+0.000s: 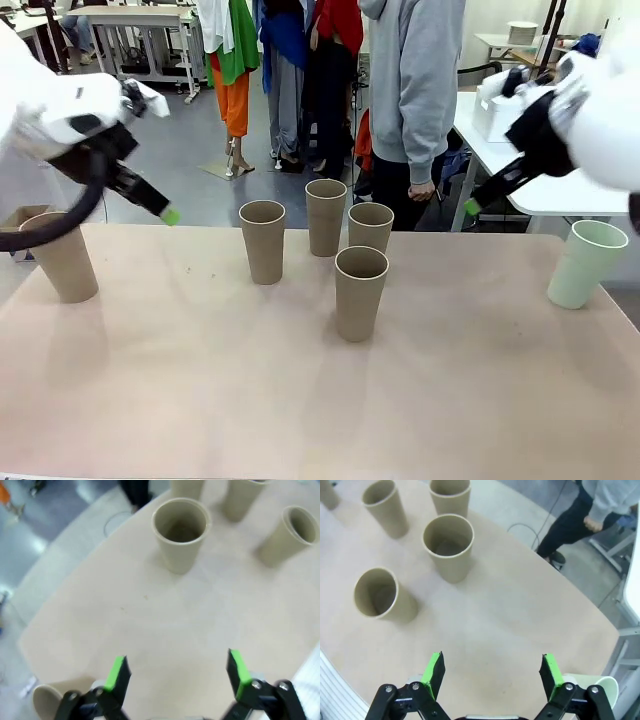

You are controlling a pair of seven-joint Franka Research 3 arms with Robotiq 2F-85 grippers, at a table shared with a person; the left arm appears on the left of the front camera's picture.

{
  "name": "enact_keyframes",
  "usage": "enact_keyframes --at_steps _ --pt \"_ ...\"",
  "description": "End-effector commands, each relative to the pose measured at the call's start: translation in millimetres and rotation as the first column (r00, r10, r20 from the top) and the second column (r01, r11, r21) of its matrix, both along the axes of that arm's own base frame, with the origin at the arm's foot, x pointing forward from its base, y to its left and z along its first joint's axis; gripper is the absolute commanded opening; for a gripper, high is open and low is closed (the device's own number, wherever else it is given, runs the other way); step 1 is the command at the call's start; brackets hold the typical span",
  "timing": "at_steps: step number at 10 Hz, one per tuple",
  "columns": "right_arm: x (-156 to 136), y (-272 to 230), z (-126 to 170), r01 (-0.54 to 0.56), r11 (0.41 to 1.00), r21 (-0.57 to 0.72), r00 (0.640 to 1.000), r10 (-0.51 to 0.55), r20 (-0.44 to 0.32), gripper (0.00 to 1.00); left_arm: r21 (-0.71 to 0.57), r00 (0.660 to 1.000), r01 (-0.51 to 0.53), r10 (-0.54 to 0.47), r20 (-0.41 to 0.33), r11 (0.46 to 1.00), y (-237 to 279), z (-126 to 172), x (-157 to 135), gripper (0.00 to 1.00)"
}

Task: Stack the cups and store them in the basket.
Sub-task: Pick up two Reusable plastic cups , one in each hand.

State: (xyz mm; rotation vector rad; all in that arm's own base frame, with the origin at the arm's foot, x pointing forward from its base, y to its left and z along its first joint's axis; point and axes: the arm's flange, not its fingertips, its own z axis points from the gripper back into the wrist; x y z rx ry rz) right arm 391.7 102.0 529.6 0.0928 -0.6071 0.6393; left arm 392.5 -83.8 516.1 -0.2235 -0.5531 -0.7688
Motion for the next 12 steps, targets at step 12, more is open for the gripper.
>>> enact_keyframes --at_steps 12 --pt "-71.8 -220.7 -27.1 -0.497 0.804 0.327 0.866 0.434 0.248 1.0 -0.234 0.876 0.443 -0.362 0.317 0.866 194.3 -16.2 -100.8 1.0"
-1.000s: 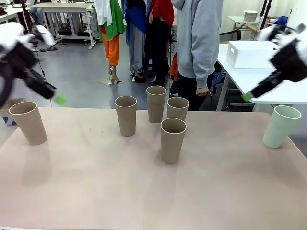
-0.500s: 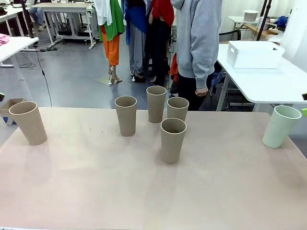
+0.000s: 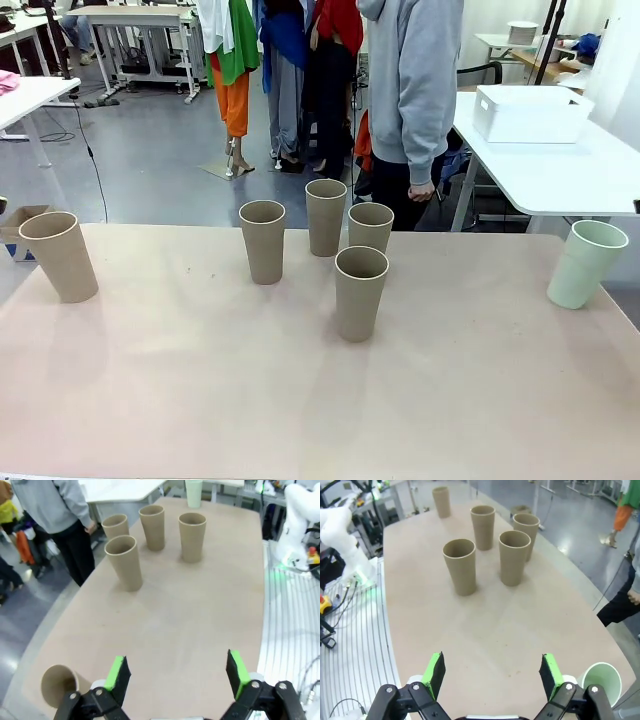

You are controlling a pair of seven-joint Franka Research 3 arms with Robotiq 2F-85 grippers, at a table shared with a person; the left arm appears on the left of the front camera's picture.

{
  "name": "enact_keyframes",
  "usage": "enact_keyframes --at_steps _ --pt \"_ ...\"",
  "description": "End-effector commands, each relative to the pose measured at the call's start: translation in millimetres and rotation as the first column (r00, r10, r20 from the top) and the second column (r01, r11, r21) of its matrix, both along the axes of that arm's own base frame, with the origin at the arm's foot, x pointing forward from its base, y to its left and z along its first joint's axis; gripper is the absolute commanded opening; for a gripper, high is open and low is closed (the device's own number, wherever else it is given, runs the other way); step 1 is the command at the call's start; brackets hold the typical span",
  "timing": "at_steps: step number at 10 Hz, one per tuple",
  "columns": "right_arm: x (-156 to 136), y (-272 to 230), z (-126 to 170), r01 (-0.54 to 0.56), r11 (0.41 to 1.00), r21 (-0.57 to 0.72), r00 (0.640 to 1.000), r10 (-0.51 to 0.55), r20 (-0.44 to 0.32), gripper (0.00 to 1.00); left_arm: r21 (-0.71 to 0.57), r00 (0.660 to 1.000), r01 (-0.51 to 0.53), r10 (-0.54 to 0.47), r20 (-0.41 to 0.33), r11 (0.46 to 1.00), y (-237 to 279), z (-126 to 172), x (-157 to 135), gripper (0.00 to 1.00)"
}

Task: Stack the cups and store them in the basket.
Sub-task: Pick up two Reusable plastic cups , one in each hand.

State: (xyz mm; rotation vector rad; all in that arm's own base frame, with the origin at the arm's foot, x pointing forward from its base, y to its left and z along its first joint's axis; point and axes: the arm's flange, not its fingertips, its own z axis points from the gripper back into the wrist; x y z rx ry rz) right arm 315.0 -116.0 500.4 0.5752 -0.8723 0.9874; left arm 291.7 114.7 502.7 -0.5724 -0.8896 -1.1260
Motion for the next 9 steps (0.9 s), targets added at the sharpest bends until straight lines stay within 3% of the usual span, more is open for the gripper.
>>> enact_keyframes --at_steps 1,9 --pt "-2.3 -1.3 -0.2 0.012 1.0 -0.004 1.0 -0.012 0.006 1.0 -0.009 1.0 0.004 -0.004 -0.009 1.0 -0.2 -0.2 -0.9 1.0" --pt "-2.3 -1.3 -0.2 0.012 1.0 -0.004 1.0 -0.012 0.006 1.0 -0.009 1.0 0.004 -0.004 -0.009 1.0 -0.2 -0.2 -0.9 1.0"
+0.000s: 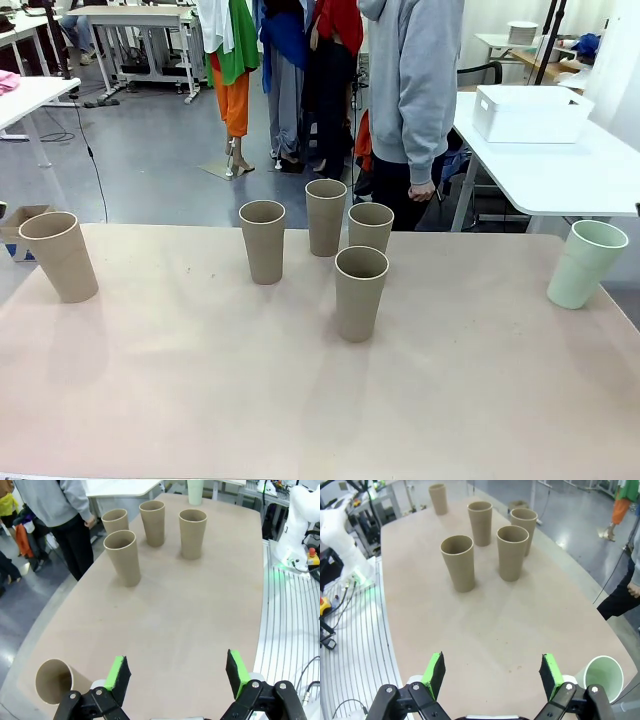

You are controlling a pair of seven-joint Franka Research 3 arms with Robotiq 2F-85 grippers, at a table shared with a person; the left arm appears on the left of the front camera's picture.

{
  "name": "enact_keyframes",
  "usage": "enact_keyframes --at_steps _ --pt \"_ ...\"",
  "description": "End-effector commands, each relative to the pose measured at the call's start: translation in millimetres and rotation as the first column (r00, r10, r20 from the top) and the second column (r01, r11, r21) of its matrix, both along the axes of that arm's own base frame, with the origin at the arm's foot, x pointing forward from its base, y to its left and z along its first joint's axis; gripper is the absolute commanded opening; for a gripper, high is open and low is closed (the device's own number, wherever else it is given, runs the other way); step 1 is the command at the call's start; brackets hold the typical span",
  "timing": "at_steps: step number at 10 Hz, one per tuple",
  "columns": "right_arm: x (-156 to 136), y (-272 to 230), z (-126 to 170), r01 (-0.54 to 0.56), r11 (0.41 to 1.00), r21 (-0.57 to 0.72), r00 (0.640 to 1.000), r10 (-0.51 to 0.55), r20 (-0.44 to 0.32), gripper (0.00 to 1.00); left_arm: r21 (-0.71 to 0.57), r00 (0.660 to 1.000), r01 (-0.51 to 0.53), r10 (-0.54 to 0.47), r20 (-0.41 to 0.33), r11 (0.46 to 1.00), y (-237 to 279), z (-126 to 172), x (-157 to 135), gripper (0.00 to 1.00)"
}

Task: Stack the cups and store them in the basket.
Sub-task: Pick up two Reusable plastic cups , one in each hand.

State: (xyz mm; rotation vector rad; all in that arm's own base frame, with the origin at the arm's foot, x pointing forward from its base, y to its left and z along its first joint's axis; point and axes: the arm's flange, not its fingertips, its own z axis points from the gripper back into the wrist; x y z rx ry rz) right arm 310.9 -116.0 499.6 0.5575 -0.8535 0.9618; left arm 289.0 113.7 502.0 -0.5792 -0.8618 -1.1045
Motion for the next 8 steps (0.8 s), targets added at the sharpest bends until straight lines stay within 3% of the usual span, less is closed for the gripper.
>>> enact_keyframes --at_steps 1,8 --pt "1.8 -1.3 0.5 -0.015 1.0 0.011 1.0 0.015 0.025 1.0 -0.014 1.0 0.016 -0.016 0.023 1.0 0.8 0.5 1.8 1.0" --pt "1.8 -1.3 0.5 -0.015 1.0 0.011 1.0 0.015 0.025 1.0 -0.014 1.0 0.016 -0.016 0.023 1.0 0.8 0.5 1.8 1.0"
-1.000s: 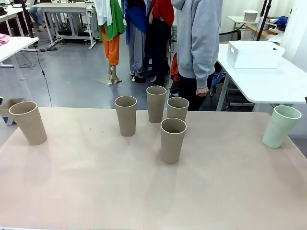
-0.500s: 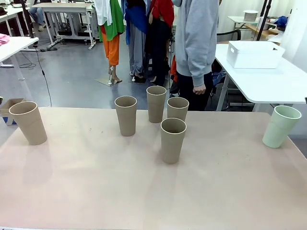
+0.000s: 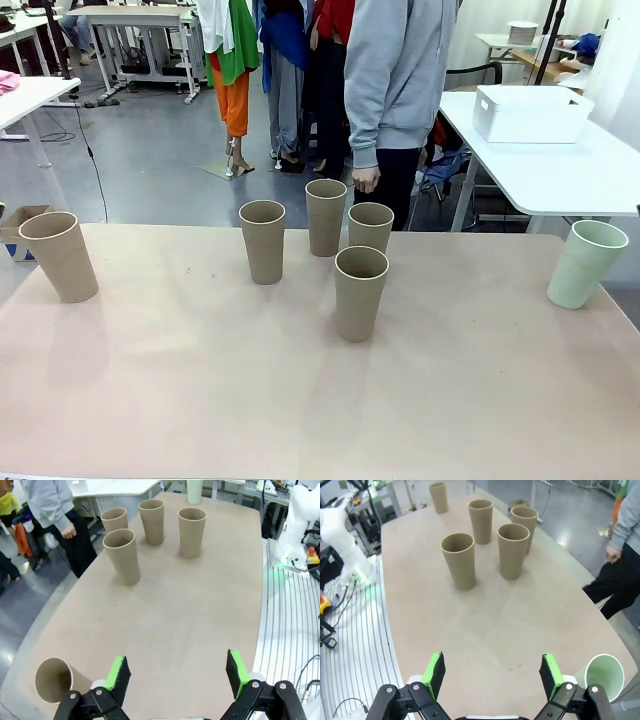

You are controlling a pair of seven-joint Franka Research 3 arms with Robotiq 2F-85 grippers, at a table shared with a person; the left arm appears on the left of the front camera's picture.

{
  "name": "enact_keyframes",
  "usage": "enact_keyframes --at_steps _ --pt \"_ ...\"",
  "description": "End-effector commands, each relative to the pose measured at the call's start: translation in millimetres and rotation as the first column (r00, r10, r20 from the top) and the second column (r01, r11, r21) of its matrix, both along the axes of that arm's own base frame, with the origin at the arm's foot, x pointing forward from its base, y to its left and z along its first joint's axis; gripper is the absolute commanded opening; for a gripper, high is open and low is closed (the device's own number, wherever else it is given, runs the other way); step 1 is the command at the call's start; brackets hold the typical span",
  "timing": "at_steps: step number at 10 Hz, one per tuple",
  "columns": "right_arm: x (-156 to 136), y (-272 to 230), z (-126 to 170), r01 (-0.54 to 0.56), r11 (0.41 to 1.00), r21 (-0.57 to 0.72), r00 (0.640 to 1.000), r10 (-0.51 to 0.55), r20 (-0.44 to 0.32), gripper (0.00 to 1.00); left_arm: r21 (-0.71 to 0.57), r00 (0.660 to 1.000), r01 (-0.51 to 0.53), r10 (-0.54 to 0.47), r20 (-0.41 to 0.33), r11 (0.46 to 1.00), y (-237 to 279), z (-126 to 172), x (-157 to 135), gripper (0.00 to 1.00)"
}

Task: Stack the cups and store them in the basket.
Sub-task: Pick up two Reusable plastic cups , one in each hand.

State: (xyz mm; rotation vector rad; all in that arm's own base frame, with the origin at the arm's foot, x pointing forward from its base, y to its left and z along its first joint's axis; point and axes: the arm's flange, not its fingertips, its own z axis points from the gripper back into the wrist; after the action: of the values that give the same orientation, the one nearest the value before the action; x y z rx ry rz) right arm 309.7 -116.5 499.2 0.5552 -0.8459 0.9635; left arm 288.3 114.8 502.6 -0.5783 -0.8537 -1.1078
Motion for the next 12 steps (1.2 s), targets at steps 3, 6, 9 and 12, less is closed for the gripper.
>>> enact_keyframes --at_steps 3,6,9,12 --pt "3.0 -0.7 1.0 -0.014 1.0 0.017 0.999 0.014 0.03 1.0 -0.019 1.0 0.013 -0.013 0.027 1.0 -0.2 -0.2 2.5 1.0" --pt "3.0 -0.7 1.0 -0.014 1.0 0.017 0.999 0.014 0.03 1.0 -0.019 1.0 0.013 -0.013 0.027 1.0 -0.2 -0.2 2.5 1.0" --pt "3.0 -0.7 1.0 -0.014 1.0 0.017 0.999 0.014 0.03 1.0 -0.019 1.0 0.013 -0.013 0.027 1.0 -0.2 -0.2 2.5 1.0" --pt "3.0 -0.7 1.0 -0.014 1.0 0.017 0.999 0.014 0.03 1.0 -0.019 1.0 0.013 -0.013 0.027 1.0 -0.2 -0.2 2.5 1.0"
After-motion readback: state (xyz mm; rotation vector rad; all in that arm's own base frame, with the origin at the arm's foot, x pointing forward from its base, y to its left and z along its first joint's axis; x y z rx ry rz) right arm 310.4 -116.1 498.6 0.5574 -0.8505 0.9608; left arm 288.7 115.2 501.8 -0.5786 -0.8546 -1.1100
